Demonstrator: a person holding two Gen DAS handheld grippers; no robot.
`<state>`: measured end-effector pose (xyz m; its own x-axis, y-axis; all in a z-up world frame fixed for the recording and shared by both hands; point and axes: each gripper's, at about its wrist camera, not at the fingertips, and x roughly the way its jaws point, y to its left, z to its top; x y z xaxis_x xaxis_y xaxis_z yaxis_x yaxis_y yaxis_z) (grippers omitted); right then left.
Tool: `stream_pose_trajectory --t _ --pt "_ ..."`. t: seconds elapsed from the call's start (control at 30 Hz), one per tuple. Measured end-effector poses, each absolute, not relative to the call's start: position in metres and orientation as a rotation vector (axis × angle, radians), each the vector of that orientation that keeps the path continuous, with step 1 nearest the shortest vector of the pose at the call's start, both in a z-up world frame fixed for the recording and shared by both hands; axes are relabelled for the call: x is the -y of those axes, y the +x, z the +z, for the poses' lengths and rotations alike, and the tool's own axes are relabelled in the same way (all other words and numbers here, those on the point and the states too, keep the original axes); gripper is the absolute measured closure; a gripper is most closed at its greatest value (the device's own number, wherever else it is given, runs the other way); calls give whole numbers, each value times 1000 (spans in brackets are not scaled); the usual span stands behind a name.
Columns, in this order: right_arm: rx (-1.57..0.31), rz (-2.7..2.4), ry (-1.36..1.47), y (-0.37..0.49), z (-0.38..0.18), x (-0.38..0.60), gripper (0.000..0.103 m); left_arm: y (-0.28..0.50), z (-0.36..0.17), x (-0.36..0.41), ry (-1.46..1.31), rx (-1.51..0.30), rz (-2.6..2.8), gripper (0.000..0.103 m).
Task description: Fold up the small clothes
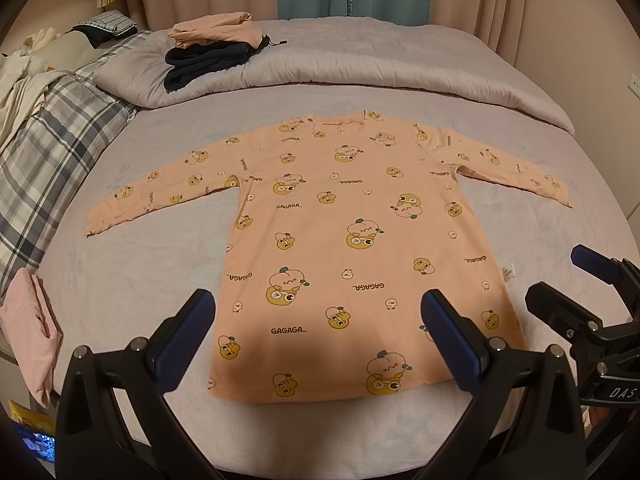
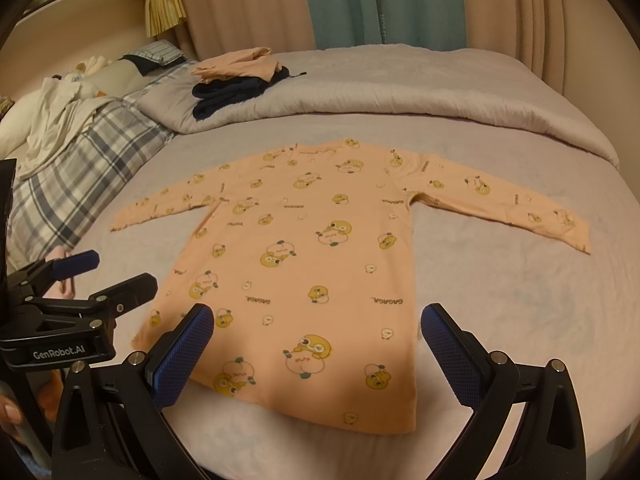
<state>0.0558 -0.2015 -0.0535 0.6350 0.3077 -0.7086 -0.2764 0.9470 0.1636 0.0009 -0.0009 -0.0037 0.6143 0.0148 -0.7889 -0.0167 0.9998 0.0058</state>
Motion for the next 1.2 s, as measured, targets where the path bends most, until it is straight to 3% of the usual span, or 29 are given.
stream_pose_trajectory --t 0.3,0.63,0.97,1.2 --pt "-825 346 68 57 -60 202 1 6 -9 -4 -46 -916 2 0" --pt "-855 369 369 76 -97 254 1 27 -45 -21 -243 -989 -97 0" --pt "-785 207 778 90 -124 379 1 54 -55 -15 -352 -1004 -172 0" --pt "-740 -3 862 122 -136 455 0 83 -59 -18 -339 -1014 -173 0"
